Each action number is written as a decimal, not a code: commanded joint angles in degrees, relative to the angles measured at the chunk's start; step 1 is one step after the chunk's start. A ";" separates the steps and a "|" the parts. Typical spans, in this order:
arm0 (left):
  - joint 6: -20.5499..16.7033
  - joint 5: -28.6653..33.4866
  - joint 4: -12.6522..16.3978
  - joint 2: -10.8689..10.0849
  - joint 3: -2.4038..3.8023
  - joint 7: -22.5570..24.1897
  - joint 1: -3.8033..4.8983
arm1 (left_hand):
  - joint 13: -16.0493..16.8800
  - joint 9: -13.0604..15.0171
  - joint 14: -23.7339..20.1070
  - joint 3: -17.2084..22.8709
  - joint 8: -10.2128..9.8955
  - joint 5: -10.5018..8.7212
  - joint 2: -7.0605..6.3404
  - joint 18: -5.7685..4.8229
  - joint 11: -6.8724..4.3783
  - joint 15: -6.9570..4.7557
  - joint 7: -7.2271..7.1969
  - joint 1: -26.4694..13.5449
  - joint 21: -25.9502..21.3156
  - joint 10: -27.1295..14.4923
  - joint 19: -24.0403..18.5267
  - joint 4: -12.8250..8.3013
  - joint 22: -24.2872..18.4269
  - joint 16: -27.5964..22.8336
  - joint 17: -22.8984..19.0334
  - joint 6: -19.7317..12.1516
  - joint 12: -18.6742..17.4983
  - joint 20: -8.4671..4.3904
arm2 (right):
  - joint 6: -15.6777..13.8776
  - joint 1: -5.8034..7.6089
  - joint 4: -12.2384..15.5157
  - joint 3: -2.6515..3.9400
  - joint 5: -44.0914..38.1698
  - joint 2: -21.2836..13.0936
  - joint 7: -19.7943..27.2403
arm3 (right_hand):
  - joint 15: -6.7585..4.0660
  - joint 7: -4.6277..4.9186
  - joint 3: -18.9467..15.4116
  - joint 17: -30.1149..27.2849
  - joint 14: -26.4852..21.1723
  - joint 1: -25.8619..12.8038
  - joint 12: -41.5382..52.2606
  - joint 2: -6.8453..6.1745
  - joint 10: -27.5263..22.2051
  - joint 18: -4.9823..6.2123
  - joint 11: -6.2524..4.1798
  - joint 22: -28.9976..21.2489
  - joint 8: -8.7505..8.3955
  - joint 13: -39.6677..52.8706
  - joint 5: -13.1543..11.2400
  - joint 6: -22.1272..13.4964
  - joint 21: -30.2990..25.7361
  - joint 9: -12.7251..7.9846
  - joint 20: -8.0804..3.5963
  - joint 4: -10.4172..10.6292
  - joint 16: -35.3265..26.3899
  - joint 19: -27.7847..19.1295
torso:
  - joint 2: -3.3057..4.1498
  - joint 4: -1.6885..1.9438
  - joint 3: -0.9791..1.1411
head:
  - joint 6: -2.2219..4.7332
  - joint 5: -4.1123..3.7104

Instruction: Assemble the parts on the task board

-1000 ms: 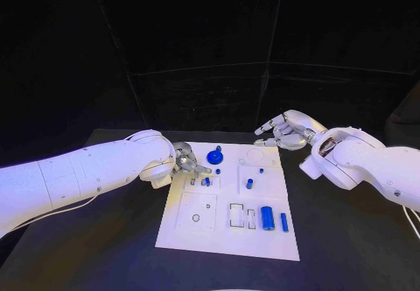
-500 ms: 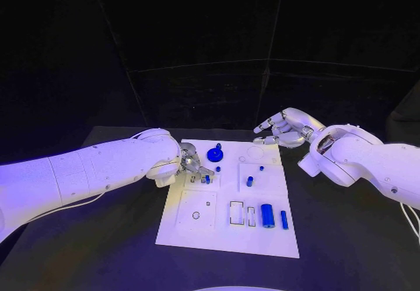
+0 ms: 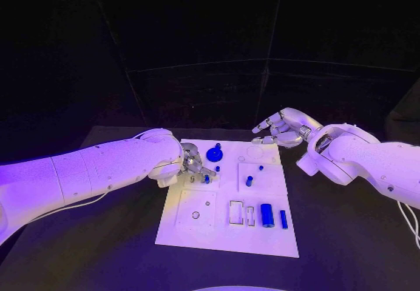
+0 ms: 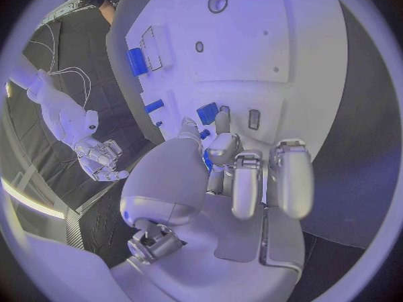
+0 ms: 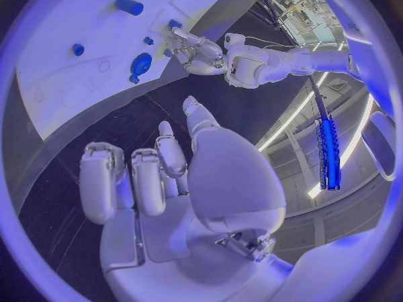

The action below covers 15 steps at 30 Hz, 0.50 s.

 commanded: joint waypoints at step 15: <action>1.90 0.23 -1.00 1.08 0.02 -0.42 0.25 | 0.16 0.97 6.07 0.01 1.28 -0.06 0.69 -0.67 -0.24 -0.41 0.00 1.76 0.48 0.15 1.26 -0.91 0.89 0.18 15.08 -1.34 0.45 -0.35 | 1.66 0.13 -0.32 0.03 0.00 0.53 -0.39 | -0.34 0.05 -0.46 5.04 3.72 0.06 -0.39 0.76 0.04 1.11 -0.59 1.83 0.44 -0.10 0.54 0.34 -0.45 -0.03 -0.16 0.07 -0.33 -0.25 | 0.04 -0.04 0.00 | -0.44 -0.07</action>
